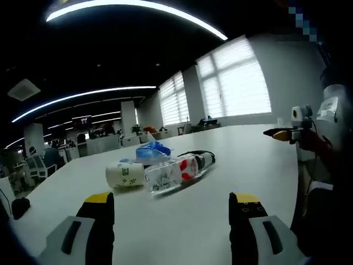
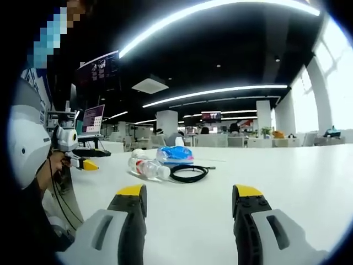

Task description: Arrange the tabletop items into an orderly group along one side of the table until the central work area is clear of visible clutter.

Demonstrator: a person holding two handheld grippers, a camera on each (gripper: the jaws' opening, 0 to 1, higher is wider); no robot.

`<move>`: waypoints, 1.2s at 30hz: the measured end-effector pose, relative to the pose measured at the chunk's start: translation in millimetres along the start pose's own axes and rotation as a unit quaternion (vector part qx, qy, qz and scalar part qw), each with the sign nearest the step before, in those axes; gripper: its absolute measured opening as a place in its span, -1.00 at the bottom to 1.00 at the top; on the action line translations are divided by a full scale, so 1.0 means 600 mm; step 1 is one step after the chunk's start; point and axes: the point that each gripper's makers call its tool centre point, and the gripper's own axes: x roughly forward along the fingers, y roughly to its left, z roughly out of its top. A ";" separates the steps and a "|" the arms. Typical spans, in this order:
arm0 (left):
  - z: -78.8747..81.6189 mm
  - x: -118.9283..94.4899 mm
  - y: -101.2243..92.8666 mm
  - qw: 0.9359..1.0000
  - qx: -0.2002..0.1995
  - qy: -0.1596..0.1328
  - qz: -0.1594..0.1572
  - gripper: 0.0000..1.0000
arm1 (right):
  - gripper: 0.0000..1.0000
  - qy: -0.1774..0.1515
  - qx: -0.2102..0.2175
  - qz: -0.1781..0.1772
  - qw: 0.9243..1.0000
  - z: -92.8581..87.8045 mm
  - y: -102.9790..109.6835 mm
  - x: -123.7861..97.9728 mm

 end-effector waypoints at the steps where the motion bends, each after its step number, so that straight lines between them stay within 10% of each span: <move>1: -0.001 0.000 -0.002 1.000 0.001 0.002 -0.002 0.70 | 0.14 0.001 -0.002 0.001 1.000 -0.001 0.001 0.000; 36: 0.073 0.011 0.026 0.997 0.069 -0.031 -0.003 0.55 | 0.09 0.011 -0.051 0.092 0.994 0.036 0.042 0.072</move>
